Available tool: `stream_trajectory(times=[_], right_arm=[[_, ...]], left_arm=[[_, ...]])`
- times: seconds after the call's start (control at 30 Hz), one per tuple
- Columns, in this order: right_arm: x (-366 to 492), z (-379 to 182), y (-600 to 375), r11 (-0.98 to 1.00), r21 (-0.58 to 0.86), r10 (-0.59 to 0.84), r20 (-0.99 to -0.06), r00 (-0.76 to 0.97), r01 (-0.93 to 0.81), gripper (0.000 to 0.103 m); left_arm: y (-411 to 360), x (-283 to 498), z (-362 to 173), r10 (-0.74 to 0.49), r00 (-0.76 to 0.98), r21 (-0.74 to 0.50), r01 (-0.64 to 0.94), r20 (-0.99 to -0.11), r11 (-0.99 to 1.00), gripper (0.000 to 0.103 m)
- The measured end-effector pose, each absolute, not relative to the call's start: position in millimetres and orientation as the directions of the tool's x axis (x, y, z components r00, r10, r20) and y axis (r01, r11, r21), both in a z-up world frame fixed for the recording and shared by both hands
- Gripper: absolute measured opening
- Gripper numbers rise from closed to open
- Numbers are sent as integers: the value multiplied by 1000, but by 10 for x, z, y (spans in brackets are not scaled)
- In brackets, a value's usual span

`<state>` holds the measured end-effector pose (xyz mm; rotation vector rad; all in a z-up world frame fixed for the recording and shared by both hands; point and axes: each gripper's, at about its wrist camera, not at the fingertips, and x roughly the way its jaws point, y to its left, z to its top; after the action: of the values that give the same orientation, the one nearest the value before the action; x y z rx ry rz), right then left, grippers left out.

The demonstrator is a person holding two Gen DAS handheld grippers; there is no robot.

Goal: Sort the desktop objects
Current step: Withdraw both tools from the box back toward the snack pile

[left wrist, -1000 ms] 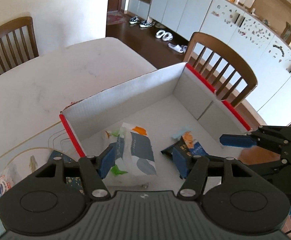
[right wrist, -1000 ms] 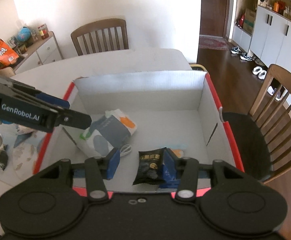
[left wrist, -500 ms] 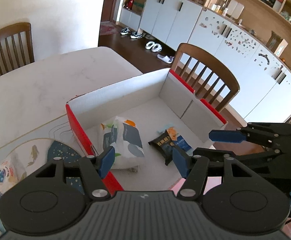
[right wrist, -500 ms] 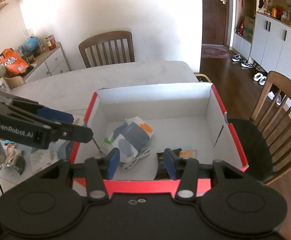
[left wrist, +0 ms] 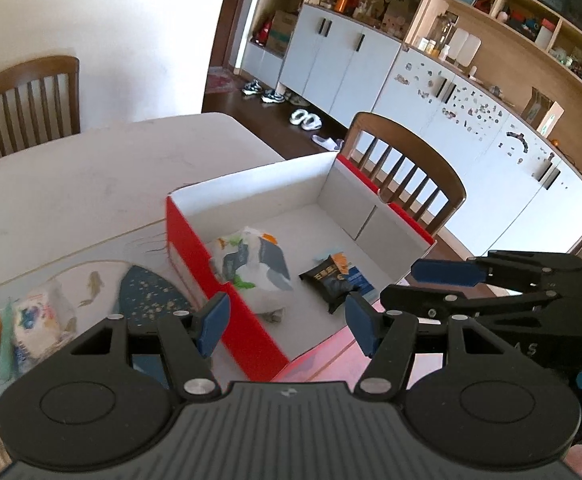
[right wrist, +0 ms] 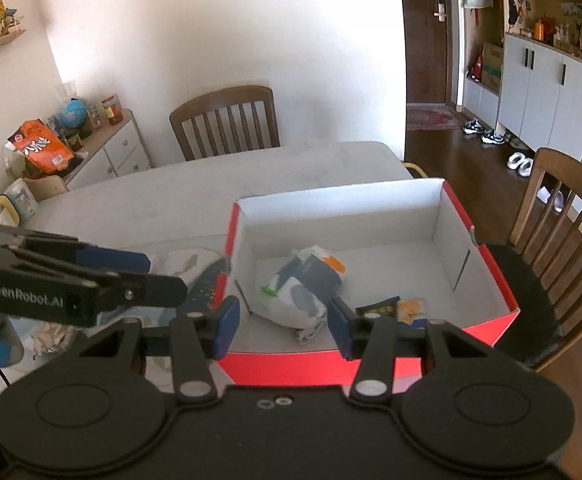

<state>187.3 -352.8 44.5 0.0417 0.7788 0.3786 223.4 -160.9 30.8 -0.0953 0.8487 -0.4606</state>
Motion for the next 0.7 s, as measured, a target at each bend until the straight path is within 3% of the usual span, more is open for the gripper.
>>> stream_trajectory(times=[0.7], right_arm=[[1545, 442, -2539, 913, 156, 380, -660, 648, -376, 48]], left_arm=[[-531, 1635, 359, -348, 661, -228, 264, -664, 937, 63]])
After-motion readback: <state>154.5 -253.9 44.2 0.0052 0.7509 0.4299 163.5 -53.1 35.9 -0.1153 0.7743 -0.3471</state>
